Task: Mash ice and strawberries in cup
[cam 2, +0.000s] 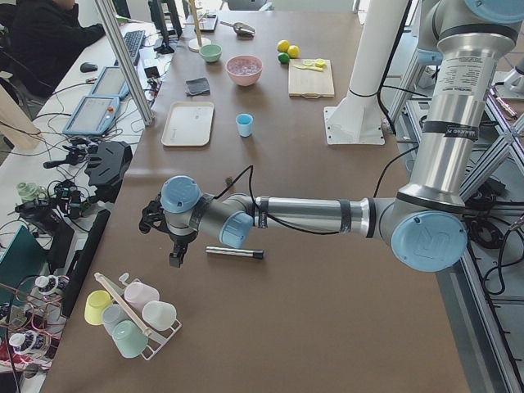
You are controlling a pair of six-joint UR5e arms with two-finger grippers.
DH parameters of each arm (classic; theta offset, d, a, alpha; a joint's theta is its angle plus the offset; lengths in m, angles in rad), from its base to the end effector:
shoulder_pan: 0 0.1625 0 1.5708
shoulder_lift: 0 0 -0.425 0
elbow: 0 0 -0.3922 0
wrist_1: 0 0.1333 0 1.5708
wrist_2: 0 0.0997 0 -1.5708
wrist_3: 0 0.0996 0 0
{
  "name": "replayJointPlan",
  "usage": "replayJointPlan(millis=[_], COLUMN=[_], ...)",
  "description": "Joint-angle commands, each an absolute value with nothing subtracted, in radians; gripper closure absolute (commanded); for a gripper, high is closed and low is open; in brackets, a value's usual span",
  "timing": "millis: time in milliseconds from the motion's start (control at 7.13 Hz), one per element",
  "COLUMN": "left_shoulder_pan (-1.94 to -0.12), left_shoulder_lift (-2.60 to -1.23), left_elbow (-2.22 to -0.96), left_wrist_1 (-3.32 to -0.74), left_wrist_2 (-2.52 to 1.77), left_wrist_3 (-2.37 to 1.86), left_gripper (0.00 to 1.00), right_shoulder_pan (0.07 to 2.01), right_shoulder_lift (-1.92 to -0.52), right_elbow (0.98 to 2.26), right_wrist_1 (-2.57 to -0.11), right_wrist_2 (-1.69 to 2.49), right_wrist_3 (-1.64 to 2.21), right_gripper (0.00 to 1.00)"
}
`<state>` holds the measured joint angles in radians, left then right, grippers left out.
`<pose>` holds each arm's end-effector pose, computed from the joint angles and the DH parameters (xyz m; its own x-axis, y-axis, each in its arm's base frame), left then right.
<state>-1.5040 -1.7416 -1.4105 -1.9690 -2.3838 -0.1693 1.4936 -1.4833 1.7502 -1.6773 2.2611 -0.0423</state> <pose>-0.0219 -0.5859 0.6004 0.6673 0.1749 -0.7240 0.0519 0.9588 0.2794 0.0291 -0.5300 0.5423 0.7570 -0.2023 0.6213 0.1082 0.9765 0.1861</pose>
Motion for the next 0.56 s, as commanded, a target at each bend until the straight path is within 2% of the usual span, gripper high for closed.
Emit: replayJointPlan(millis=[0, 140, 421], left_shoulder_pan=[-1.511, -1.511, -1.513], left_shoulder_lift=[-1.724, -1.718, -1.718], left_elbow=[-1.425, -1.430, -1.430], left_wrist_1=[-1.970, -1.970, -1.971], left_wrist_2=[-2.384, -2.384, -2.384], left_wrist_3=[-0.169, -0.169, -0.169], left_gripper=[0.02, 0.02, 0.02], right_shoulder_pan=[1.294, 1.185, 0.998], right_shoulder_lift=[-1.326, -1.256, -1.249], right_elbow=[1.756, 1.784, 1.827], right_wrist_1=[-1.677, -1.674, -1.572], right_wrist_2=[2.249, 2.203, 2.096], right_wrist_3=[0.235, 0.397, 0.602], right_gripper=[0.01, 0.01, 0.01])
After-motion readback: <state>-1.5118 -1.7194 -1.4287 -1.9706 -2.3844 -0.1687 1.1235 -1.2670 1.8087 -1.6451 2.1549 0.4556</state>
